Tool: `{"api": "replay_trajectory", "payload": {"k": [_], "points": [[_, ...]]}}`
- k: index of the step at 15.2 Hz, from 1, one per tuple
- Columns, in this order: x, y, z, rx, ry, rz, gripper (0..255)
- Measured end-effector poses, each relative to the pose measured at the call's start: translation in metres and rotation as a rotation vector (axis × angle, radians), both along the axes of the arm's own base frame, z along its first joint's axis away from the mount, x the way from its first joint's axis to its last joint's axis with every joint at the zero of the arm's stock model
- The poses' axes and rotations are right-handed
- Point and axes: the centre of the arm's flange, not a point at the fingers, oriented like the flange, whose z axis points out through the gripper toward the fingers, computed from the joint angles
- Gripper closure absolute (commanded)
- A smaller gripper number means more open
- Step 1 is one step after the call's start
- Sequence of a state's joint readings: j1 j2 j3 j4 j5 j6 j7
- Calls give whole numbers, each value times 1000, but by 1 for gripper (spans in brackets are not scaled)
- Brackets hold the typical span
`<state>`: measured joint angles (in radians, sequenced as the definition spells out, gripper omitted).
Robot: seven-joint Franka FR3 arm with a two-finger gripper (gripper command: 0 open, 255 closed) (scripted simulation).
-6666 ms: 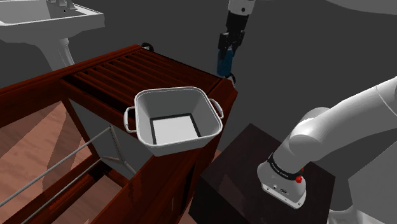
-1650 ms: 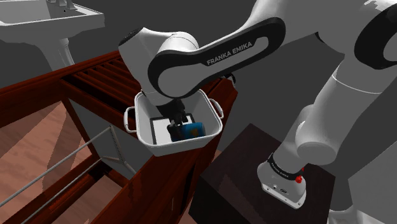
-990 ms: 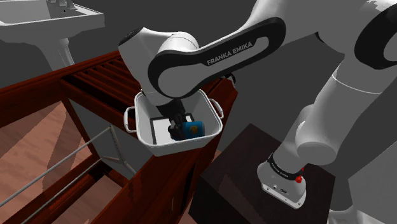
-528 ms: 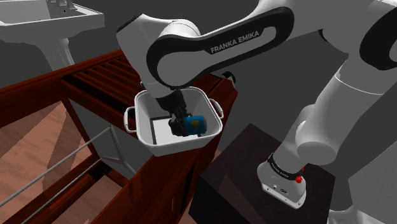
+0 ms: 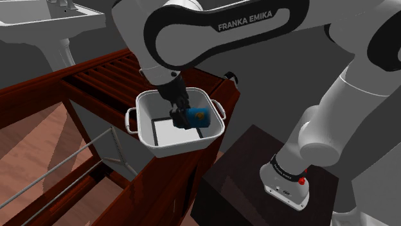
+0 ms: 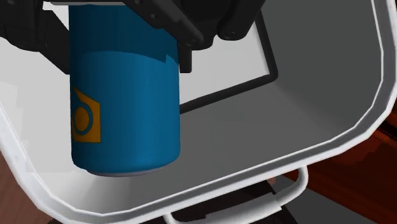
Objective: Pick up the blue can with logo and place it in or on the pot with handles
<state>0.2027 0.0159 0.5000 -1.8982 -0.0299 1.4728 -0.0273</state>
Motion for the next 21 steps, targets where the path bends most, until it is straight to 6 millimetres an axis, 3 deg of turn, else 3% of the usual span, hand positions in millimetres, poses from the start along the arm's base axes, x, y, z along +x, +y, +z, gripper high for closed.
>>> {"api": "replay_trajectory", "payload": {"k": [21], "points": [[-1, -1, 111, 0, 0, 0, 255]]}}
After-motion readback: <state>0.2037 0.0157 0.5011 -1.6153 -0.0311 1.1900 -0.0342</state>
